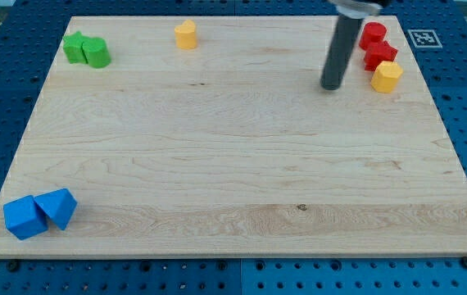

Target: Slide the yellow heart towards the center of the board

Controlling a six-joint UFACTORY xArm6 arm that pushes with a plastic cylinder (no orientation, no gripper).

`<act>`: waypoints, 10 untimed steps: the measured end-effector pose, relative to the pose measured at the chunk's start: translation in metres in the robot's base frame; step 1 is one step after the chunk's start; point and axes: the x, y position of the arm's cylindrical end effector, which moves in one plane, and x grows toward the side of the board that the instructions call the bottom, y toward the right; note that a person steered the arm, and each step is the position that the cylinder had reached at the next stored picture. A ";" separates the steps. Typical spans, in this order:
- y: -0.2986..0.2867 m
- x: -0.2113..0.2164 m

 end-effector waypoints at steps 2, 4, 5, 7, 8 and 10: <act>-0.044 -0.055; -0.057 -0.171; -0.086 -0.170; -0.187 -0.171; -0.226 -0.171; -0.225 -0.128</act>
